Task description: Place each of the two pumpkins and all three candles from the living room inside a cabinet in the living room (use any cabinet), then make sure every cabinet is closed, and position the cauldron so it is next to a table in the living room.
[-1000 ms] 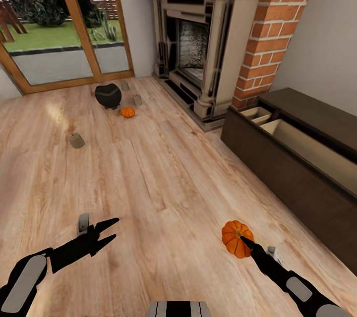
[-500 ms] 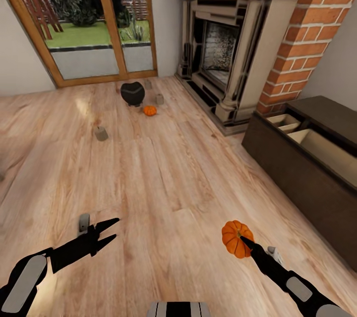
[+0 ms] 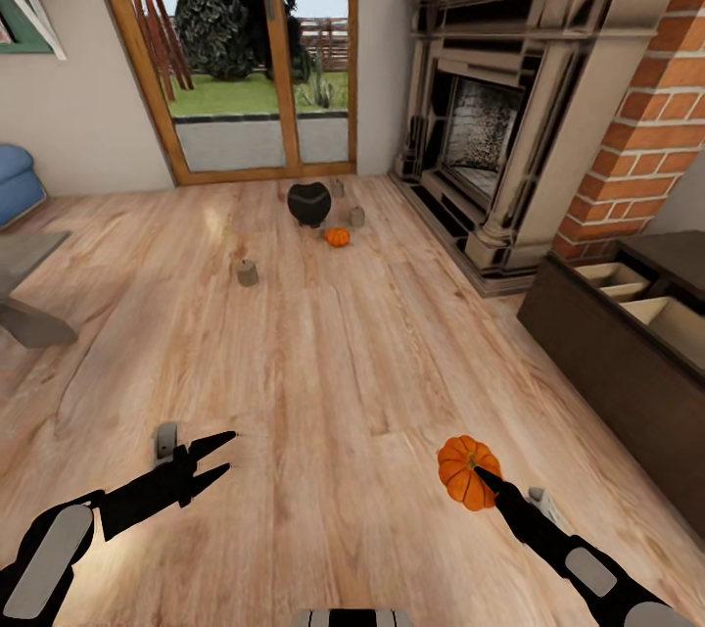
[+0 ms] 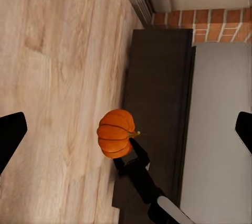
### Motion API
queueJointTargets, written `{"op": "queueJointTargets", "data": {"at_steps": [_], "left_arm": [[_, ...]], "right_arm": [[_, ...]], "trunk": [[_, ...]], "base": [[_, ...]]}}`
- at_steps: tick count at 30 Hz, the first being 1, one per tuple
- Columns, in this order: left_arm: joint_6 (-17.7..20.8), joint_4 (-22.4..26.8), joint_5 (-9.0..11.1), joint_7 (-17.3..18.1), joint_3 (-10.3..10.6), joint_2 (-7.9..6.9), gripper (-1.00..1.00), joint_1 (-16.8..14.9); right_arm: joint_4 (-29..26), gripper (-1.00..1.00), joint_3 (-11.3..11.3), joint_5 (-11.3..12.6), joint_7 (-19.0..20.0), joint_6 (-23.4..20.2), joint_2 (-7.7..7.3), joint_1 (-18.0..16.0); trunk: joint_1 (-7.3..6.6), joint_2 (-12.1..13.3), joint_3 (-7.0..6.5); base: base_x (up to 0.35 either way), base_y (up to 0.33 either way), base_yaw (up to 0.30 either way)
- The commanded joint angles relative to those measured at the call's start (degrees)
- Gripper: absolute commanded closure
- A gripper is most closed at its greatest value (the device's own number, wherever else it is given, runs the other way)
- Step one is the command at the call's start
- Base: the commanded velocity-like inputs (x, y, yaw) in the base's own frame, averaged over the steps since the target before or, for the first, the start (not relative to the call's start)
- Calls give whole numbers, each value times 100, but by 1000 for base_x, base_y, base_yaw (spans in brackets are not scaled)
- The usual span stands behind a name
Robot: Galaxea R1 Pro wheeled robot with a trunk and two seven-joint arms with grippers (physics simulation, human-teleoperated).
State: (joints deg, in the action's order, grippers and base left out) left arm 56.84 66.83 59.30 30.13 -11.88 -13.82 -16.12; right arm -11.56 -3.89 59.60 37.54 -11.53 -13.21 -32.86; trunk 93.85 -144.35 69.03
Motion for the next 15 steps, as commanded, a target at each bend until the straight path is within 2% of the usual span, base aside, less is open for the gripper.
{"op": "queueJointTargets", "data": {"at_steps": [1, 15], "left_arm": [[29, -3, -24, 28, -8, 2, -100, -5], [29, -3, -24, 28, -8, 2, -100, -5]], "right_arm": [[-4, 100, -24, 70, -4, -32, -4, -1], [-4, 100, -24, 70, -2, -30, -5, -1]], "trunk": [[-4, 0, -21], [-40, 19, -363]], "base": [[0, 0, 280], [0, 0, 280]]}}
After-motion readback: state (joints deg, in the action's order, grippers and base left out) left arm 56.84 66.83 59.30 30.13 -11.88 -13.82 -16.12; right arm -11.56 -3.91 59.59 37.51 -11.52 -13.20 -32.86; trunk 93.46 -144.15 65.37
